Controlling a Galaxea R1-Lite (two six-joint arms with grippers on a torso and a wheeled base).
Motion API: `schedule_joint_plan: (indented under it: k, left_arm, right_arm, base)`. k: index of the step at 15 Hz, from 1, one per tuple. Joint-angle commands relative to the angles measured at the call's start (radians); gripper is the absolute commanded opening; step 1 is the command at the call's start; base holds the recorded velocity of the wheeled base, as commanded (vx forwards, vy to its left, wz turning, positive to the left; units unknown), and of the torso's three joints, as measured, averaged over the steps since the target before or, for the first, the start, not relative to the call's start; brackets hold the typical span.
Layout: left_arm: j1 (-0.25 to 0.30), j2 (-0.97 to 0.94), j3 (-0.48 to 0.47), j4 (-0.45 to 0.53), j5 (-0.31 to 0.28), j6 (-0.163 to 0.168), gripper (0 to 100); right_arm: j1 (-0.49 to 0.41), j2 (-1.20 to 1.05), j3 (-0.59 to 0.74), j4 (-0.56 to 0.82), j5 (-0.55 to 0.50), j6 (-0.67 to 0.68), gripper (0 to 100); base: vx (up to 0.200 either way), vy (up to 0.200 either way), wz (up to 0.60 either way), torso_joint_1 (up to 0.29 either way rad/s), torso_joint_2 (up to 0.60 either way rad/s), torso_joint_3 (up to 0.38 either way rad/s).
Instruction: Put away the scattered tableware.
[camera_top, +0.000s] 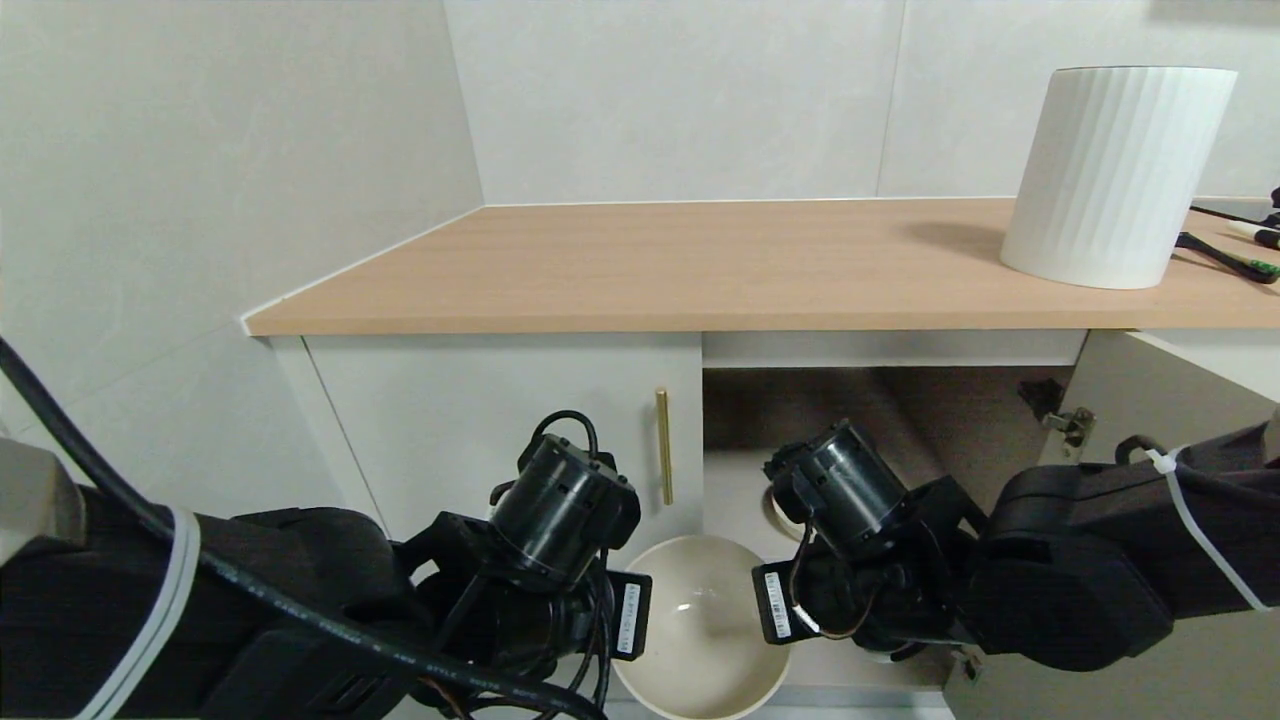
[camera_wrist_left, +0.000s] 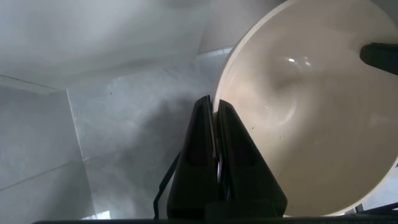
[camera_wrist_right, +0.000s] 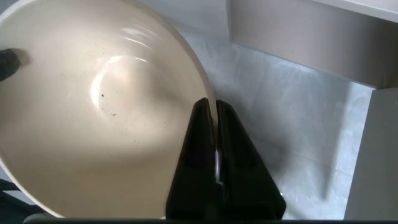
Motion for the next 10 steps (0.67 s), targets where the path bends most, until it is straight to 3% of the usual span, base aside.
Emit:
schedule_joint_plan:
  k: [1,7,8,10]
  left_arm:
    - [0.001,-0.002,0.0,0.004,0.003,0.0,0]
    - [0.001,-0.001,0.002,0.005,0.003,0.0,0]
    - [0.001,0.001,0.002,0.005,0.003,0.0,100]
    - [0.001,-0.001,0.0,0.002,0.003,-0.002,100]
  right_arm:
    - [-0.001,0.003,0.001,0.005,-0.005,-0.001,0]
    - [-0.001,0.006,0.004,0.005,-0.005,-0.001,0]
    - [-0.002,0.006,0.004,0.005,-0.005,-0.001,0]
    - [-0.002,0.006,0.004,0.005,-0.005,-0.001,0]
  base:
    - [0.0,0.0,0.0,0.0,0.0,0.0]
    - [0.0,0.0,0.0,0.0,0.0,0.0]
    - [0.0,0.0,0.0,0.0,0.0,0.0]
    - [0.0,0.0,0.0,0.0,0.0,0.0]
